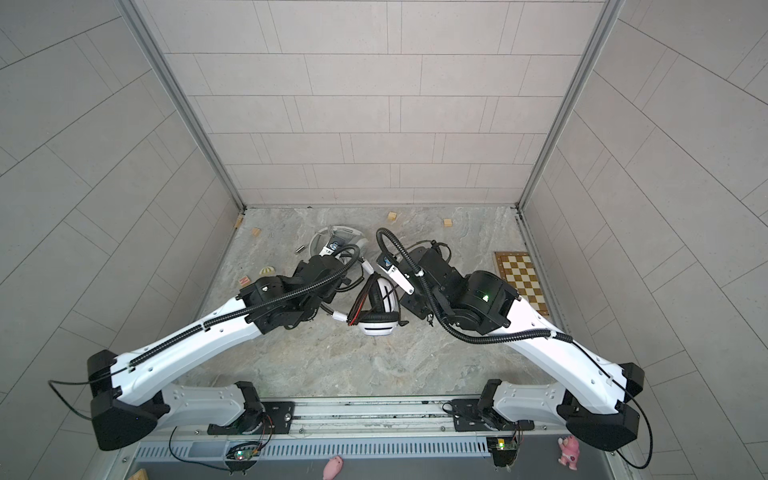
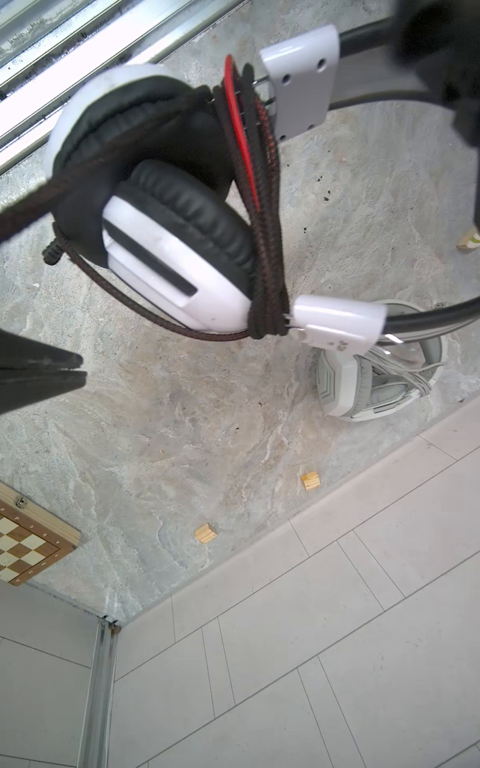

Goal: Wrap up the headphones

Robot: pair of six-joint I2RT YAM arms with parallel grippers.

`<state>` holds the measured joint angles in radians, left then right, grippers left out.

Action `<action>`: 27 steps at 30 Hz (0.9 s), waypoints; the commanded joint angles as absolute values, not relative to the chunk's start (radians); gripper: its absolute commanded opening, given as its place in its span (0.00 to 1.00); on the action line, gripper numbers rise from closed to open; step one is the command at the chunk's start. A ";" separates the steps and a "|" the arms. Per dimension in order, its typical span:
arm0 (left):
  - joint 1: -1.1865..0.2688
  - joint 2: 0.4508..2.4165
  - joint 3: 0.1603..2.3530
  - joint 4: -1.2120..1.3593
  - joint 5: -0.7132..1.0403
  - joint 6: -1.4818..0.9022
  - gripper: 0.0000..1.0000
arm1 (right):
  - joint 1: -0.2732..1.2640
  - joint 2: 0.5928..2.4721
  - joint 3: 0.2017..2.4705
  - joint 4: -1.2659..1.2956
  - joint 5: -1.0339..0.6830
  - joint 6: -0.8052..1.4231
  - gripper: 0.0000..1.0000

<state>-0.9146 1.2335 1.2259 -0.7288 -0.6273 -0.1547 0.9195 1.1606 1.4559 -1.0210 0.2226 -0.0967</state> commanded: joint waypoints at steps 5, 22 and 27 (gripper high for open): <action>-0.905 1.200 1.201 -0.762 -0.327 -0.020 0.00 | 0.883 1.054 1.418 -0.844 0.313 -0.107 0.00; -0.890 1.002 1.094 -0.512 0.050 -0.096 0.00 | 0.635 1.068 1.122 -0.483 -0.084 0.069 0.03; -0.869 1.009 1.124 -0.459 0.192 -0.164 0.00 | 0.627 1.070 1.013 -0.300 -0.238 0.176 0.05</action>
<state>-0.8505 1.0485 1.0863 -0.5140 -0.0635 -0.1436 0.6662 1.0725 1.0527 -0.4919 -0.2104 0.0494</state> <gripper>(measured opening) 0.078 0.051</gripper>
